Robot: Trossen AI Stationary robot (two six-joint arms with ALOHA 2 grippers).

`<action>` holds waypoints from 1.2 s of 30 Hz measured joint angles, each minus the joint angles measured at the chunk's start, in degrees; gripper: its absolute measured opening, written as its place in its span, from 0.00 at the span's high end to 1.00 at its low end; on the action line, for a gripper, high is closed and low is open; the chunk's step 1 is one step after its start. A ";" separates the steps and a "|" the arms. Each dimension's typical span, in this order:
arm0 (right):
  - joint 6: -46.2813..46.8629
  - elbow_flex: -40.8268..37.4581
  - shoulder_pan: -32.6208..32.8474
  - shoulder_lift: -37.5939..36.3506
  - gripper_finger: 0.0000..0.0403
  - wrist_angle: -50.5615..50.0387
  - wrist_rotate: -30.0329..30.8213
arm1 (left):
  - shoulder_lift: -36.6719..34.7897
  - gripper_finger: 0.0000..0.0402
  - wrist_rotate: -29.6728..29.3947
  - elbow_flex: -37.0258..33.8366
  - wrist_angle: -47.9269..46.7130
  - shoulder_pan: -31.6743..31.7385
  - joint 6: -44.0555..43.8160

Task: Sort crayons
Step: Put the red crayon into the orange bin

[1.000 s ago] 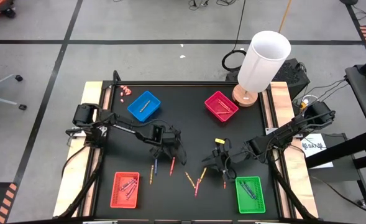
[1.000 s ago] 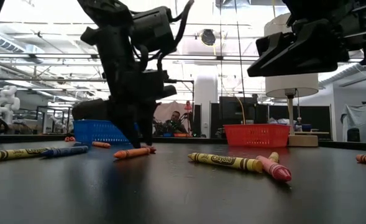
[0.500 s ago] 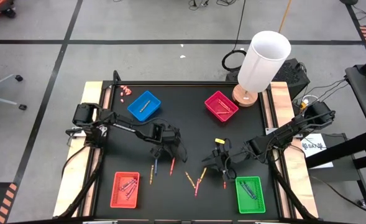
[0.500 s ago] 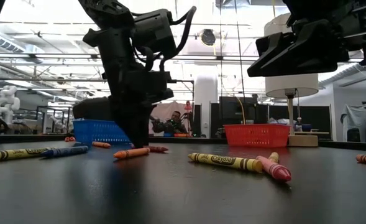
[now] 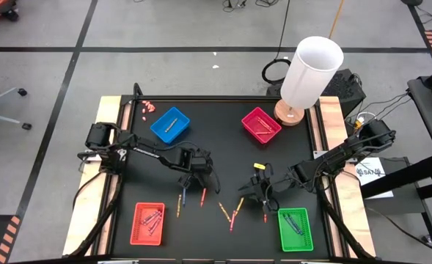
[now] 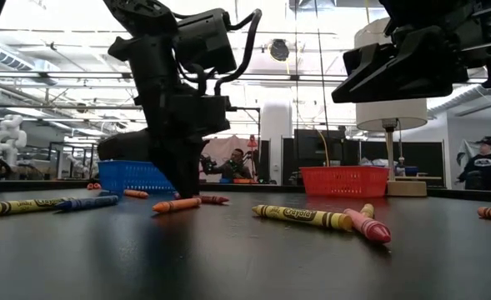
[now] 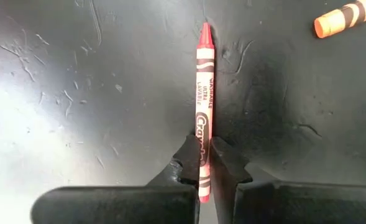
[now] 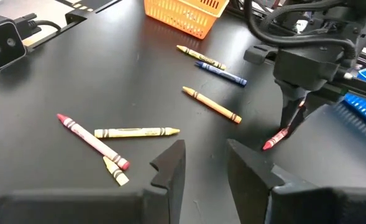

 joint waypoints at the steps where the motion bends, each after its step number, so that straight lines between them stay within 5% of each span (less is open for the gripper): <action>1: 0.00 0.00 0.00 0.00 0.75 0.00 0.00 | 0.00 0.96 -0.54 0.00 0.04 -0.25 0.00; 36: 1.03 0.00 -0.09 0.00 0.75 -0.85 0.02 | 0.15 0.96 -7.81 6.64 -8.89 -11.97 -39.71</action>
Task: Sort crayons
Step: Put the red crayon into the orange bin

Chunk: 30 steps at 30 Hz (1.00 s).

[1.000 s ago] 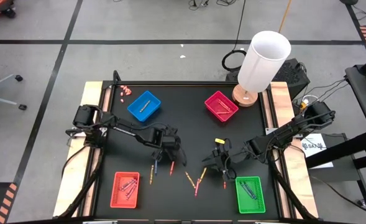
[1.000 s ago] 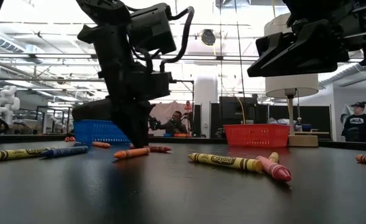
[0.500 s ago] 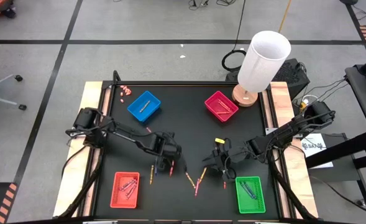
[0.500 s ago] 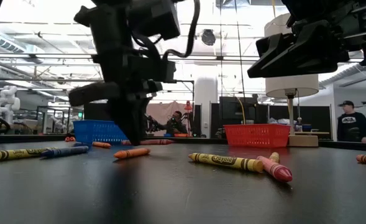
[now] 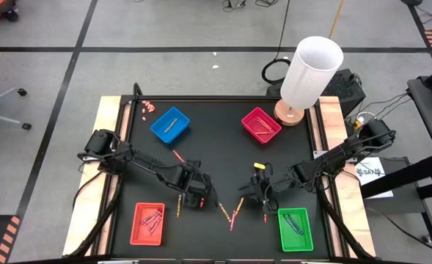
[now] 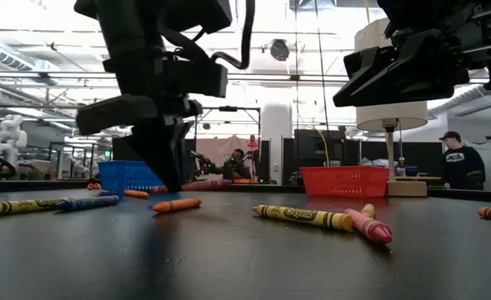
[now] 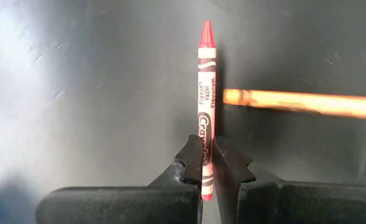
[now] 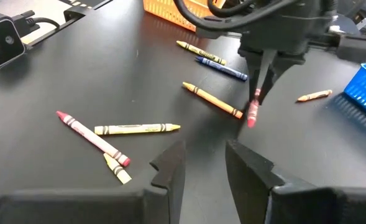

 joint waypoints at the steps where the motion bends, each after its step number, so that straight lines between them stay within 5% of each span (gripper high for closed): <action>1: 0.00 0.00 0.00 0.00 0.75 0.00 0.00 | -0.02 0.96 -0.40 0.00 0.00 -0.10 -1.90; 8: 1.07 0.00 0.00 0.00 0.75 -0.02 -0.02 | -0.02 0.96 -3.16 0.00 0.53 -0.32 -11.04; 19: 1.09 0.00 0.00 0.00 0.75 -0.01 0.26 | -0.34 0.96 -10.54 1.14 2.84 -0.69 -12.64; 30: 0.91 -0.02 0.00 0.00 0.75 -0.40 0.28 | -10.88 0.96 -21.16 0.86 -1.95 -7.25 -12.65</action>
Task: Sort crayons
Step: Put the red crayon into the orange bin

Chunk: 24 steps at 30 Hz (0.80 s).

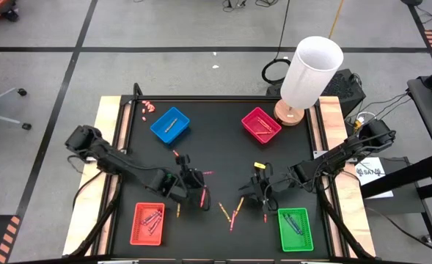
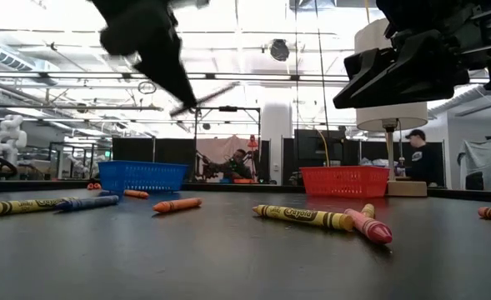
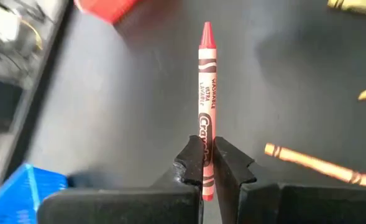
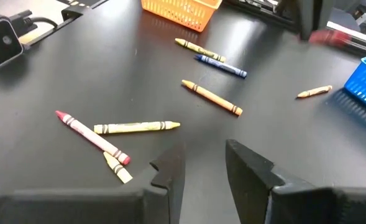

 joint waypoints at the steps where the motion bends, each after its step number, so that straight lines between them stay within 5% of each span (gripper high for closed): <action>1: -0.03 0.00 0.00 0.00 0.75 -0.03 -0.01 | -0.65 0.96 -1.31 0.00 0.11 -0.73 0.00; 7: 0.44 0.00 0.02 -0.01 0.75 0.12 -0.04 | -1.21 0.96 -9.15 -0.21 1.45 -4.56 -1.28; 14: 1.17 0.00 0.02 0.00 0.75 -0.10 -0.26 | -1.16 0.96 -14.26 -6.66 15.27 -6.72 2.98; 24: 1.66 0.00 0.02 0.00 0.75 -0.07 -0.28 | -1.16 0.96 -10.25 -9.63 26.12 -6.07 7.77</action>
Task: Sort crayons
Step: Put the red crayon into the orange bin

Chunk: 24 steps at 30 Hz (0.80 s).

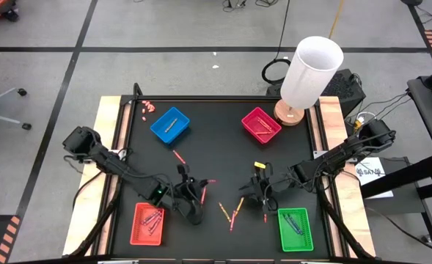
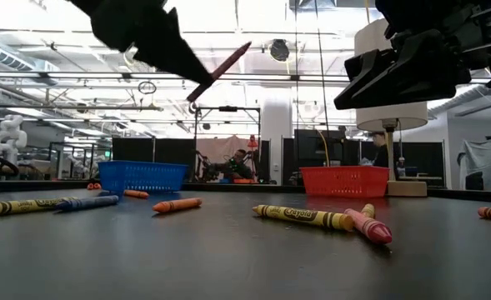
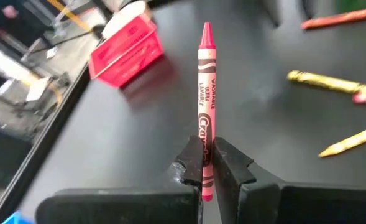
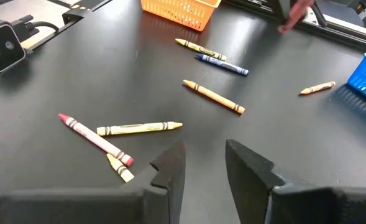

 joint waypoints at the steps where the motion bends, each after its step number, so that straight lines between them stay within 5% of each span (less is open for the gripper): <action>1: 0.00 0.00 0.00 0.00 0.75 0.01 0.00 | 0.00 0.96 0.69 0.00 1.31 -0.20 0.81; 14: 0.00 0.00 0.00 0.00 0.75 0.01 0.00 | -2.36 0.96 1.35 0.00 4.15 -2.26 3.60; 24: -0.07 0.00 0.00 0.00 0.75 0.01 0.00 | -2.43 0.96 0.97 0.00 4.22 -2.25 22.20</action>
